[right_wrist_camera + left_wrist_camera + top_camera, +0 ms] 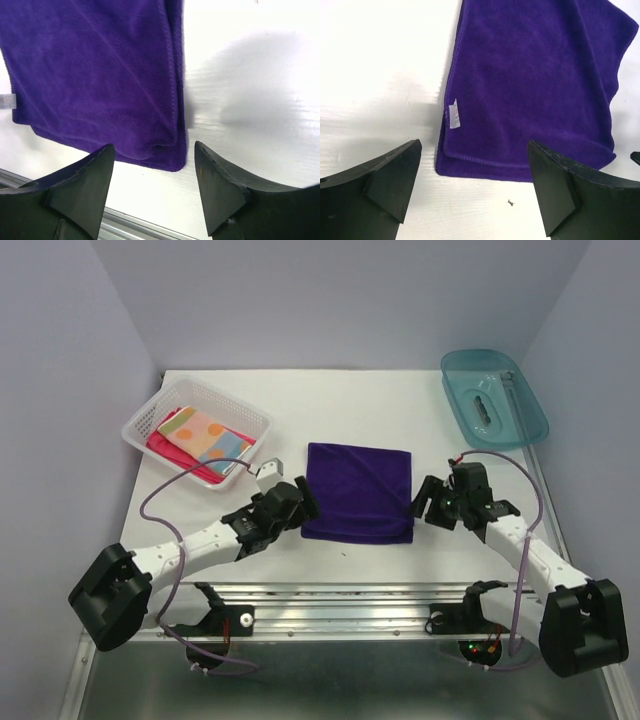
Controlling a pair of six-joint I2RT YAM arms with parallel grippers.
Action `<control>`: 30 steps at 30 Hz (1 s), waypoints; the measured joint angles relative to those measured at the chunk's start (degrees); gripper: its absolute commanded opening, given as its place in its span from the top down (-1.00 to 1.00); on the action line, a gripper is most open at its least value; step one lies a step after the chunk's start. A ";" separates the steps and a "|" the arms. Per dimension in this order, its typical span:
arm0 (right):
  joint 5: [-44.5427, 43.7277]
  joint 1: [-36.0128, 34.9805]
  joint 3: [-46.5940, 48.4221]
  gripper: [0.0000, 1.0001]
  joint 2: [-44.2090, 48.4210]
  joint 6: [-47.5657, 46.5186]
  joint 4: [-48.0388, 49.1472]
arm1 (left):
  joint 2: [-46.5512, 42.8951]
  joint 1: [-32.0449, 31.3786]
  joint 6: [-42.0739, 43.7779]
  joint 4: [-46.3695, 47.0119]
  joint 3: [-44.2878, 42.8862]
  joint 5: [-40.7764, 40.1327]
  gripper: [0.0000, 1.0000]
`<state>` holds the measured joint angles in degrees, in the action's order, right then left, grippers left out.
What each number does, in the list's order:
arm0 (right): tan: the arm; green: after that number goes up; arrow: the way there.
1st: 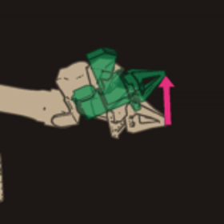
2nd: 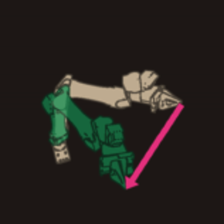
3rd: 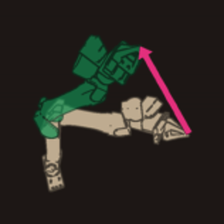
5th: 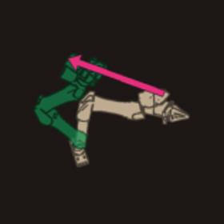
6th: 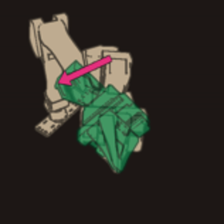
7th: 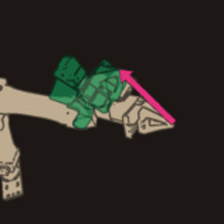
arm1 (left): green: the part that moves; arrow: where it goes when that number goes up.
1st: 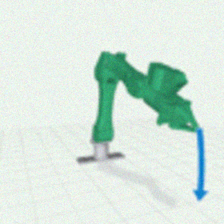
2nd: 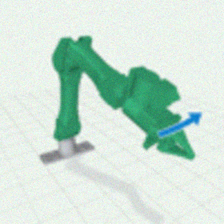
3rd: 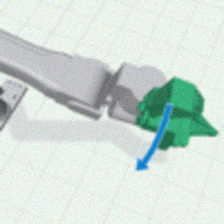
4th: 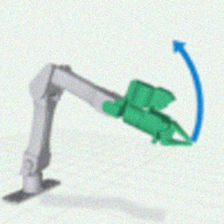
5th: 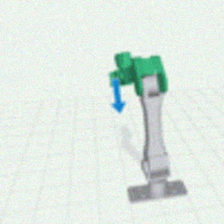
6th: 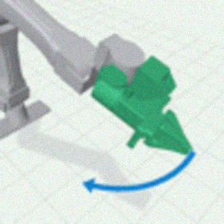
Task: Fold and stack the towels
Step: Fold the towel
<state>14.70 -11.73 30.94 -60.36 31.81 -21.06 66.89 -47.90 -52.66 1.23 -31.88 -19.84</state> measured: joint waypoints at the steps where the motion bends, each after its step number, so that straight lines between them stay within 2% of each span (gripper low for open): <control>1: -0.15 0.00 0.83 -0.47 -0.11 -0.50 -0.15 | 0.39 0.00 0.46 -0.24 -0.63 -0.50 -0.97; 4: -1.75 -0.02 3.93 -0.57 -1.62 -1.11 -0.52 | 3.26 0.52 2.60 -1.60 -4.28 -1.53 -0.98; 9: -6.21 -0.02 13.90 -0.59 -12.39 -0.33 1.14 | 16.20 6.21 9.35 0.04 -18.51 -0.66 -0.93; 13: -8.04 0.00 21.64 -0.50 -23.71 -0.50 3.08 | 27.80 12.94 14.36 1.97 -29.49 2.62 -0.76; 17: -10.97 0.11 30.40 -0.38 -34.49 -1.62 3.69 | 36.94 16.46 18.27 1.95 -37.42 4.81 -0.62; 22: -13.70 0.17 37.99 -0.23 -42.05 -3.61 3.41 | 43.56 18.01 20.37 0.83 -42.95 6.91 -0.54; 25: -15.89 0.35 40.98 -0.17 -45.00 -4.83 3.48 | 45.66 18.75 21.09 0.59 -44.39 7.85 -0.42; 27: -16.92 0.52 41.79 -0.14 -46.14 -5.16 3.45 | 46.69 18.99 21.40 0.42 -45.03 8.39 -0.27; 30: -18.12 0.96 42.18 -0.09 -47.91 -5.55 3.39 | 48.76 19.47 21.84 0.39 -45.92 9.60 -0.19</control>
<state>-3.42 -10.76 73.12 -108.27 26.26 -17.67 115.66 -28.42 -30.83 1.63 -77.80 -10.24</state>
